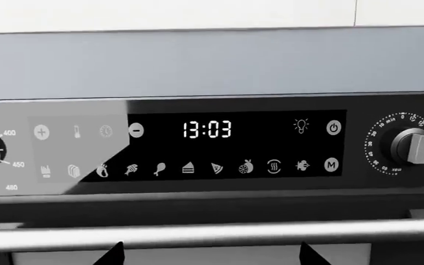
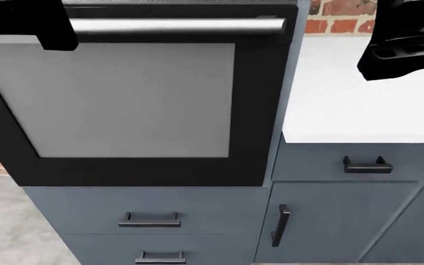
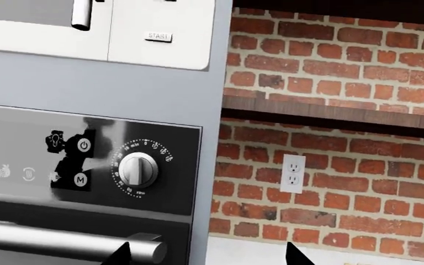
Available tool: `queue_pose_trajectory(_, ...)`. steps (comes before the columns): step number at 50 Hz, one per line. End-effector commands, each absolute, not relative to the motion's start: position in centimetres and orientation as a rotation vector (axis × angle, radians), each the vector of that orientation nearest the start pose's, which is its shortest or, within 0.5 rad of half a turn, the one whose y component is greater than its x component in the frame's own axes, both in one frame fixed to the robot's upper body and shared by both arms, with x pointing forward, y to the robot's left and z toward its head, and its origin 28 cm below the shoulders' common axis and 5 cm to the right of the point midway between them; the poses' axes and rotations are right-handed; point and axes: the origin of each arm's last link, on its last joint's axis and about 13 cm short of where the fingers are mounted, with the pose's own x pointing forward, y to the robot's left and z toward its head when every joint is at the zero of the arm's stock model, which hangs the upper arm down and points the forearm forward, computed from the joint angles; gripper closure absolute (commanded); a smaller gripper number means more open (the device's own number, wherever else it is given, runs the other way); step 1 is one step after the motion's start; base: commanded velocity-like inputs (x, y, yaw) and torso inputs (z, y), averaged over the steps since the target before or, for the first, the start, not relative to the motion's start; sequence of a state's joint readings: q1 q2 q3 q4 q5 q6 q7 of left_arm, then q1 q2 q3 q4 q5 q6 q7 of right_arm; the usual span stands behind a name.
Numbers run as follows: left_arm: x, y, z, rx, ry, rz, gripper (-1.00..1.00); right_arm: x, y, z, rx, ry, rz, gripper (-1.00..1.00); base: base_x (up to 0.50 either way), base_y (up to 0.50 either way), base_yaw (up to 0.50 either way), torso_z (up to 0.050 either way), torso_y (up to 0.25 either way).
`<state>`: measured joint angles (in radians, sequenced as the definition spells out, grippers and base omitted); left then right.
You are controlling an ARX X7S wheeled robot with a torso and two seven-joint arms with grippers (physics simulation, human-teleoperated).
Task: Open the microwave door
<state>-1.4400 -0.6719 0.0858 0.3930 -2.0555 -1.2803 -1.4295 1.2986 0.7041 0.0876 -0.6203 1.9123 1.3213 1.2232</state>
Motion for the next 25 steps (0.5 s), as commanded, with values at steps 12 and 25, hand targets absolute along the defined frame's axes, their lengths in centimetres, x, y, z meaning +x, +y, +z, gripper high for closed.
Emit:
queue_pose_trajectory(12, 13.7, 25.1, 45.3, 0.034, -0.294, -0.068, -1.00, 13.2, -16.0, 40.6, -0.167, -0.456, 0.020, -1.00, 0.28, -0.36, 0.00, 0.000, 0.000)
queue_pose_trajectory(25, 13.5, 25.6, 45.7, 0.026, -0.310, -0.048, -1.00, 13.2, -15.8, 40.5, -0.183, -0.462, 0.027, -1.00, 0.30, -0.14, 0.00, 0.000, 0.000)
